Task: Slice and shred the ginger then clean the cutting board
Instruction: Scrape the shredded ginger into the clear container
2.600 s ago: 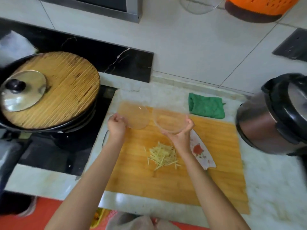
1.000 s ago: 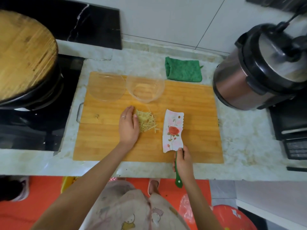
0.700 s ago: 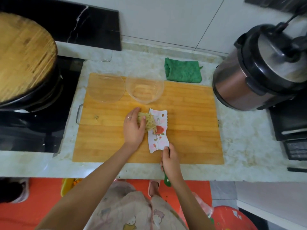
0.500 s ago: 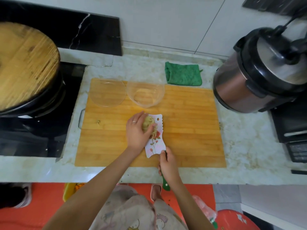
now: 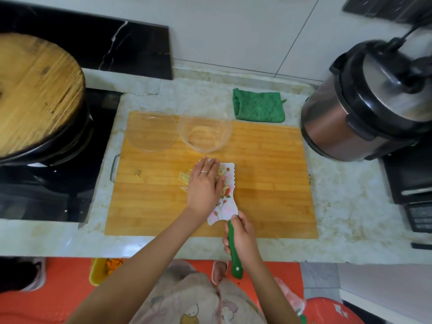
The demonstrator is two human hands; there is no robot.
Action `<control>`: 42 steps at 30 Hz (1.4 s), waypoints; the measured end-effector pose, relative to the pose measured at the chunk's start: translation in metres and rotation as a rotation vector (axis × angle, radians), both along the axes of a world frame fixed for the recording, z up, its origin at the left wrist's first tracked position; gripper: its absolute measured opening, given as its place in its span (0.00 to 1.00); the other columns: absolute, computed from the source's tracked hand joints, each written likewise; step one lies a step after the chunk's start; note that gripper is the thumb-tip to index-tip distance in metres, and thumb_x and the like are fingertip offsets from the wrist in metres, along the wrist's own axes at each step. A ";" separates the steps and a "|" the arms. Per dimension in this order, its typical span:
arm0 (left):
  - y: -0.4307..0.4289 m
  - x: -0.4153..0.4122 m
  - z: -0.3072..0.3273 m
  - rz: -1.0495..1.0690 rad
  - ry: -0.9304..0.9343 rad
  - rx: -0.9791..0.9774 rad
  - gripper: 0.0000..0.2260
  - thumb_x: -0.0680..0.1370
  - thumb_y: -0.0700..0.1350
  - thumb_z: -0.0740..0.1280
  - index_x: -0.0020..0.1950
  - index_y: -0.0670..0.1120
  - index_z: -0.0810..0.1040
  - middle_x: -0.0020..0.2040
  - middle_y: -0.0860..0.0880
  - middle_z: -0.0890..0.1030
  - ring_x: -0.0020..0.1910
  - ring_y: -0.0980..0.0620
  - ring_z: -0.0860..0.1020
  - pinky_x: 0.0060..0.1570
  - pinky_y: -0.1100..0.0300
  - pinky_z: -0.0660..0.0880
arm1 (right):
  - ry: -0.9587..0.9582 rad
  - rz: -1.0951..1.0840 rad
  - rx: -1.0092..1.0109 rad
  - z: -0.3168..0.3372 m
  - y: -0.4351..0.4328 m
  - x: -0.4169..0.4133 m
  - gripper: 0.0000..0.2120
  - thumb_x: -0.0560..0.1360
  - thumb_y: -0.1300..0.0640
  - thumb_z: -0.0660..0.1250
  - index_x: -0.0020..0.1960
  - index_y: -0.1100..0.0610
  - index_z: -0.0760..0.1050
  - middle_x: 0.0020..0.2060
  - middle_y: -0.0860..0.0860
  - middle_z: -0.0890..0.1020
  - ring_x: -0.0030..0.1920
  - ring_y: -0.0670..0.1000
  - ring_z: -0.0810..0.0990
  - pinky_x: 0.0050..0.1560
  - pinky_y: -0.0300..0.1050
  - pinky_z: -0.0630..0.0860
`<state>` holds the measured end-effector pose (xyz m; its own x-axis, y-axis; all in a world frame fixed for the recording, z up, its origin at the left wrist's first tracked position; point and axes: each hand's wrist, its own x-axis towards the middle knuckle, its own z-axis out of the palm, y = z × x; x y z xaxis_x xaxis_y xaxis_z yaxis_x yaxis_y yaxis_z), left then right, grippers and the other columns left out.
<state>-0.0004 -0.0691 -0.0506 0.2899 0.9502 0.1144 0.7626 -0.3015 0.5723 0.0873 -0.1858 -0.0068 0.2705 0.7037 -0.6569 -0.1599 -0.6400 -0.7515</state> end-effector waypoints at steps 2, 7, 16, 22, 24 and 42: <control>-0.002 0.008 0.010 -0.007 -0.015 0.007 0.21 0.79 0.50 0.56 0.64 0.39 0.76 0.62 0.42 0.78 0.67 0.40 0.71 0.67 0.45 0.68 | 0.019 -0.018 -0.002 0.013 -0.002 0.008 0.10 0.82 0.61 0.54 0.41 0.59 0.64 0.29 0.53 0.69 0.20 0.49 0.66 0.18 0.37 0.61; -0.010 0.029 0.039 -0.018 -0.042 0.065 0.20 0.77 0.49 0.58 0.61 0.38 0.78 0.59 0.43 0.80 0.63 0.41 0.73 0.64 0.48 0.71 | 0.012 -0.024 0.014 0.051 -0.011 0.027 0.11 0.81 0.61 0.54 0.40 0.60 0.63 0.30 0.53 0.69 0.21 0.50 0.66 0.19 0.38 0.61; 0.025 0.043 0.101 0.031 -0.155 0.138 0.22 0.77 0.49 0.56 0.63 0.37 0.77 0.61 0.42 0.78 0.65 0.41 0.71 0.67 0.50 0.67 | -0.034 0.035 0.143 0.115 0.021 0.045 0.10 0.82 0.59 0.55 0.42 0.59 0.65 0.27 0.49 0.71 0.21 0.49 0.67 0.19 0.39 0.61; 0.076 0.027 0.119 0.094 -0.189 0.135 0.14 0.76 0.42 0.64 0.59 0.37 0.78 0.57 0.41 0.79 0.61 0.42 0.73 0.62 0.54 0.66 | 0.047 0.135 0.202 0.134 0.073 0.041 0.10 0.82 0.57 0.56 0.43 0.58 0.64 0.32 0.52 0.70 0.23 0.49 0.67 0.19 0.38 0.62; 0.090 0.020 0.117 0.120 -0.163 0.057 0.14 0.78 0.42 0.64 0.61 0.38 0.78 0.59 0.42 0.79 0.62 0.43 0.72 0.62 0.57 0.65 | 0.063 0.153 0.171 0.134 0.092 0.037 0.10 0.82 0.57 0.56 0.43 0.58 0.64 0.33 0.53 0.70 0.23 0.48 0.68 0.19 0.37 0.63; 0.129 0.003 0.080 0.185 -0.209 -0.493 0.30 0.74 0.60 0.68 0.62 0.35 0.75 0.54 0.38 0.81 0.54 0.43 0.78 0.48 0.55 0.73 | 0.305 0.153 -0.140 0.112 0.161 0.042 0.10 0.83 0.58 0.54 0.44 0.60 0.64 0.32 0.54 0.69 0.20 0.46 0.67 0.16 0.34 0.62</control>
<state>0.0025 0.0598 0.0296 0.1325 0.9386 -0.3187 0.6323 0.1676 0.7564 0.1298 -0.0248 0.1051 -0.0542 0.6184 -0.7840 -0.2580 -0.7671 -0.5873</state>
